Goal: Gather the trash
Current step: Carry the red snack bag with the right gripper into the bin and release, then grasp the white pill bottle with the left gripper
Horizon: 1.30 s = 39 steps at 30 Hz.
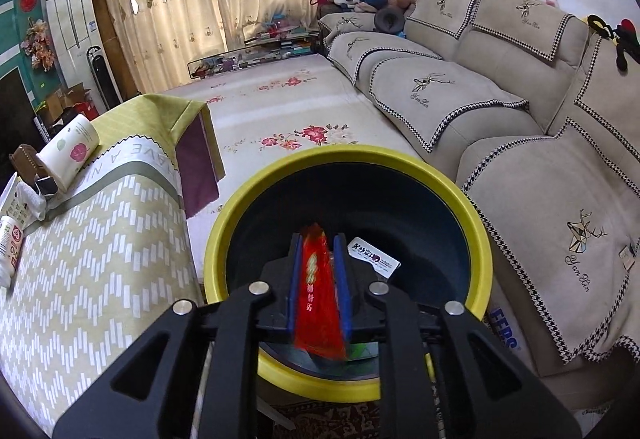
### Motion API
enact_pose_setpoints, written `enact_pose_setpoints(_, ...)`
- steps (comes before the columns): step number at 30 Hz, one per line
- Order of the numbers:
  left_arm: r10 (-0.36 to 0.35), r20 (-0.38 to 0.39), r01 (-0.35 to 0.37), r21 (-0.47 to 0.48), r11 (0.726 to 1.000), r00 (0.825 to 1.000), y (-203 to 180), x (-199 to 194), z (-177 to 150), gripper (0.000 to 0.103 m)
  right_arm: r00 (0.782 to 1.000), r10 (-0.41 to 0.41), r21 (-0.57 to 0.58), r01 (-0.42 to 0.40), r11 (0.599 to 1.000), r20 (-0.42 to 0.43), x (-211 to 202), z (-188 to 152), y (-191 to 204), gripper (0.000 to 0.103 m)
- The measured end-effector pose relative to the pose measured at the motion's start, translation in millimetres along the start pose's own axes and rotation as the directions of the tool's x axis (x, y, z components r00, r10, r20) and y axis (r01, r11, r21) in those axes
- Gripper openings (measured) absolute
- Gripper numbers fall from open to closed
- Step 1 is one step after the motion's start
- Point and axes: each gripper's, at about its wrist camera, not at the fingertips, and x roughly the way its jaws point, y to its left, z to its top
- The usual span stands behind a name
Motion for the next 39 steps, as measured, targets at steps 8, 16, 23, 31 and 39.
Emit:
enact_pose_setpoints(8,-0.002,-0.005,0.002,0.008,1.000,1.000,-3,0,-1,0.098,0.997,0.059,0.044,-0.061,0.997,0.049,-21,4,8,0.017)
enact_pose_setpoints(16,-0.028,-0.026,0.030,0.053,0.998,0.999,-24,3,0,0.098,0.989,0.080,0.010,-0.082,0.997,0.124,-45,3,34,0.023)
enact_pose_setpoints(23,-0.110,-0.128,0.115,0.035,0.993,0.986,-56,20,19,0.098,0.986,0.078,-0.008,-0.077,0.997,0.147,-50,0,42,0.024)
enact_pose_setpoints(31,-0.097,-0.231,0.104,0.020,0.994,0.968,-89,76,39,0.098,0.985,0.070,-0.023,-0.067,0.997,0.155,-52,-1,45,0.030)
enact_pose_setpoints(39,-0.074,-0.325,0.064,-0.041,0.997,0.943,-92,125,45,0.089,0.987,0.084,-0.014,-0.083,0.996,0.138,-47,0,43,0.030)
